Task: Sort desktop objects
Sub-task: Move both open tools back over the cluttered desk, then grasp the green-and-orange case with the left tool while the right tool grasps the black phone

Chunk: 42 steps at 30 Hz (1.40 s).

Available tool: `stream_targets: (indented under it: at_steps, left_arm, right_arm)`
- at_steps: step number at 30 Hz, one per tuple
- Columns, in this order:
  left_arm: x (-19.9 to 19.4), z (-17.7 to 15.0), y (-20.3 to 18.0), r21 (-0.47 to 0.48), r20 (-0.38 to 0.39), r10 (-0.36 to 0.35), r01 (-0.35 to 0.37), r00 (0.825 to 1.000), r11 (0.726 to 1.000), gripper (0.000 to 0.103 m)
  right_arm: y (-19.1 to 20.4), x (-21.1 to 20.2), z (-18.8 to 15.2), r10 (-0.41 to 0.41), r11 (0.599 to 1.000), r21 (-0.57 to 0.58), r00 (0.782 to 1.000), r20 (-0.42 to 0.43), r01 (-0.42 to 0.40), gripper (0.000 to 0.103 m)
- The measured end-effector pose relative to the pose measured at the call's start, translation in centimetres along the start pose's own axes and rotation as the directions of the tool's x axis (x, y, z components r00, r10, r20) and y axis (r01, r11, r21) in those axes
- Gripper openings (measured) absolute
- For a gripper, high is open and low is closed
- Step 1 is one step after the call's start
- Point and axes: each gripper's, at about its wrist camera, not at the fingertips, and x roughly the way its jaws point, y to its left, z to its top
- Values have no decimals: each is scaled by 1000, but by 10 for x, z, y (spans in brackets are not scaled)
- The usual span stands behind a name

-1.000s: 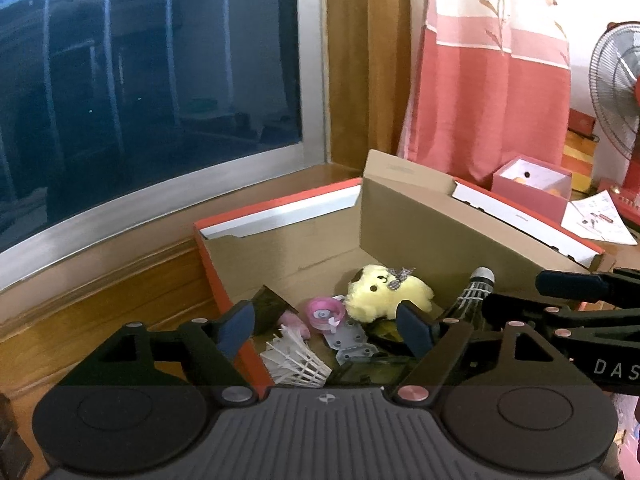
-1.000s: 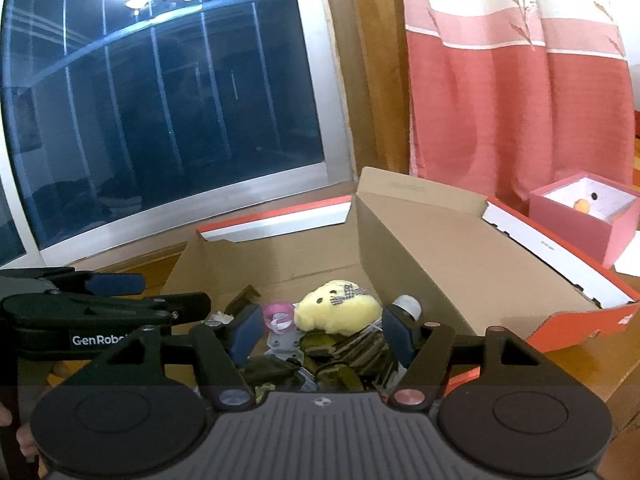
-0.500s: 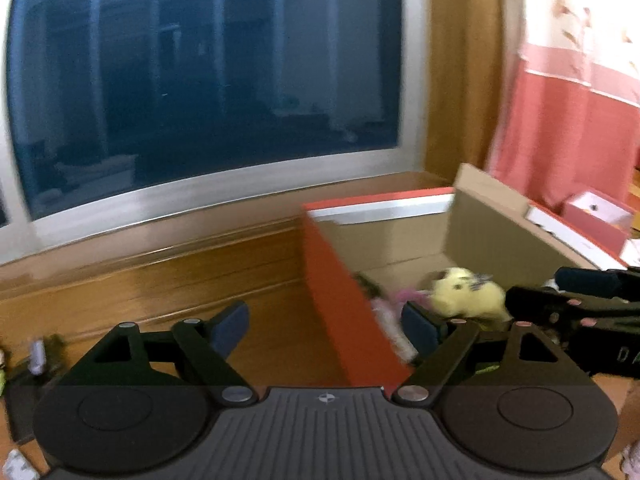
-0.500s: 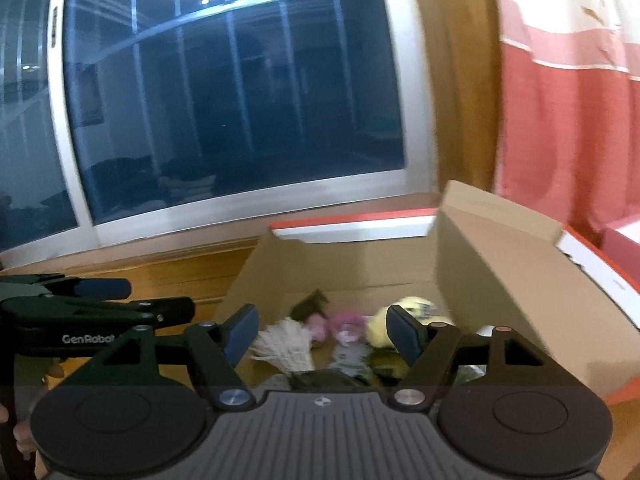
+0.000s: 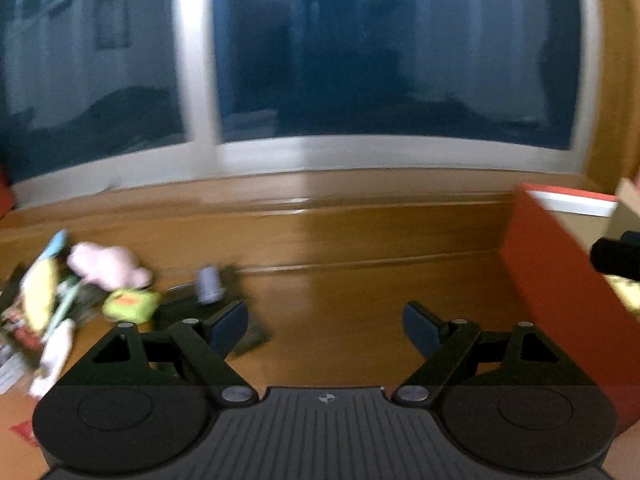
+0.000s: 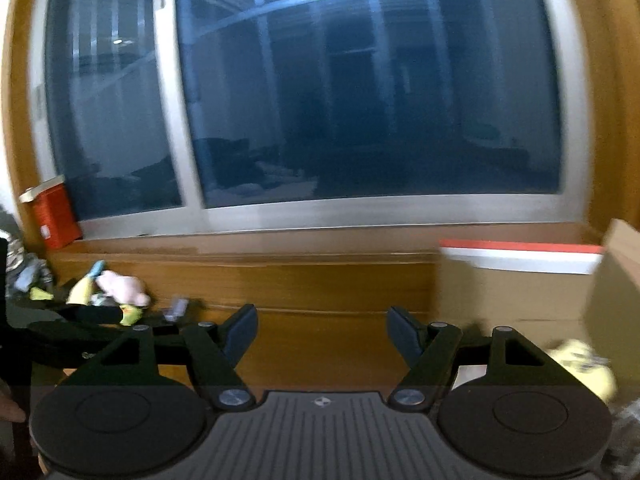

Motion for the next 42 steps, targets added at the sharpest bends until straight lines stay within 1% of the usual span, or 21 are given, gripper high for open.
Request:
stream_targets:
  at_steps: [3, 8, 12, 15, 20, 25, 27, 31, 35, 40, 42]
  left_arm:
    - [3, -4, 46, -37, -21, 56, -57, 998, 998, 85]
    - [12, -8, 118, -81, -58, 134, -139, 989, 987, 85]
    - [24, -10, 162, -78, -84, 148, -155, 985, 985, 85]
    - [37, -10, 180, -64, -95, 137, -143, 986, 988, 85]
    - [63, -8, 199, -48, -93, 77, -82, 993, 995, 85]
    - [89, -4, 202, 5, -94, 13, -12, 996, 1000, 86]
    - [101, -3, 203, 19, -106, -8, 10, 994, 1000, 86]
    - [123, -5, 205, 29, -126, -32, 35, 992, 999, 87]
    - [139, -7, 208, 26, -143, -43, 48, 989, 999, 89]
    - [152, -10, 212, 19, -141, -65, 68, 988, 997, 90]
    - [155, -11, 211, 25, -138, -69, 74, 988, 997, 88]
  right_arm:
    - [36, 22, -1, 39, 999, -28, 999, -27, -39, 73]
    - [96, 61, -4, 99, 993, -60, 992, -83, -104, 73]
    - [138, 94, -16, 136, 987, -61, 980, -148, -146, 71]
    - [165, 117, -26, 159, 983, -63, 970, -185, -173, 70]
    - [211, 159, -43, 183, 977, -69, 955, -233, -204, 67]
    - [245, 192, -57, 180, 973, -93, 943, -280, -213, 66]
    - [256, 201, -62, 180, 971, -98, 937, -299, -217, 66]
    - [263, 209, -68, 175, 973, -87, 928, -328, -214, 65]
    - [263, 214, -72, 145, 979, -87, 927, -345, -185, 65]
    - [262, 221, -74, 122, 982, -93, 933, -337, -162, 65]
    - [264, 224, -75, 95, 981, -126, 938, -334, -145, 65]
